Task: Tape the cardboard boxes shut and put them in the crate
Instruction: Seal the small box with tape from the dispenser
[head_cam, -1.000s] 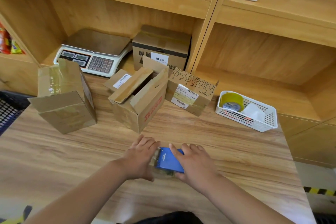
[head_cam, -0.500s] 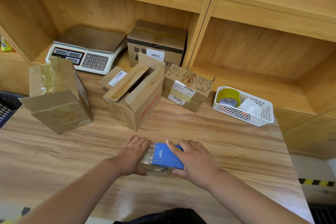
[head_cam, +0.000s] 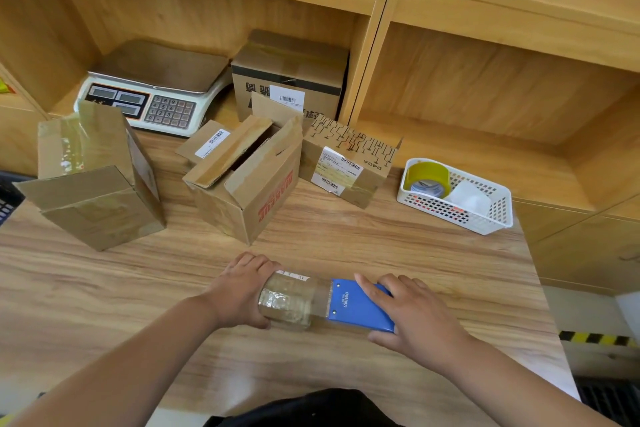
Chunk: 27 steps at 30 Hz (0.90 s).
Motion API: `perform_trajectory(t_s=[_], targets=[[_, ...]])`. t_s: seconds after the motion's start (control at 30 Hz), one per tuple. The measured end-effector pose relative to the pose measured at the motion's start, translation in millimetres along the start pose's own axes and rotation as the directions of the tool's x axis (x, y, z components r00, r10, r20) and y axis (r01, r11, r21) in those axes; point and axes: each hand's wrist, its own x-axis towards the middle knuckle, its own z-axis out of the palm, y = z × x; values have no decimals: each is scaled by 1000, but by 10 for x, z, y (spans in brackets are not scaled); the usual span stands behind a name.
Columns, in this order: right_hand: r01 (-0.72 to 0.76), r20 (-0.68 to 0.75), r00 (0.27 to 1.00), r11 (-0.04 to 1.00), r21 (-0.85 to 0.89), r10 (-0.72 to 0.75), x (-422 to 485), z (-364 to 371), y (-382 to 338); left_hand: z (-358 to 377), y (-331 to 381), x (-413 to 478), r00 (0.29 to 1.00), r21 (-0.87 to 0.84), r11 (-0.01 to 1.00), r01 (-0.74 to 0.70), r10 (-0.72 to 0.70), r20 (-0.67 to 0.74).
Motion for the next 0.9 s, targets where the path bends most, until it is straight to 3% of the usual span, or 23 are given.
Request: perform_trajectory(t_s=[0.33, 0.6, 0.73, 0.8, 0.87, 0.9], targets=[[-50, 94, 994, 999, -22, 52, -235, 87, 202, -42, 57, -3, 999, 52, 998, 25, -27, 47], [-63, 184, 980, 997, -36, 69, -28, 214, 26, -72, 136, -43, 1000, 57, 998, -9, 9, -9], [-97, 303, 949, 995, 12, 89, 15, 235, -14, -112, 191, -5, 999, 243, 969, -47, 41, 29], [-95, 286, 954, 996, -2, 91, 18, 277, -19, -105, 263, 11, 998, 366, 929, -57, 46, 38], [-77, 260, 962, 997, -10, 77, 23, 294, -18, -111, 392, 50, 995, 361, 927, -98, 89, 40], [-66, 240, 968, 997, -32, 72, 21, 307, -25, -108, 472, 65, 991, 371, 922, -114, 79, 109]])
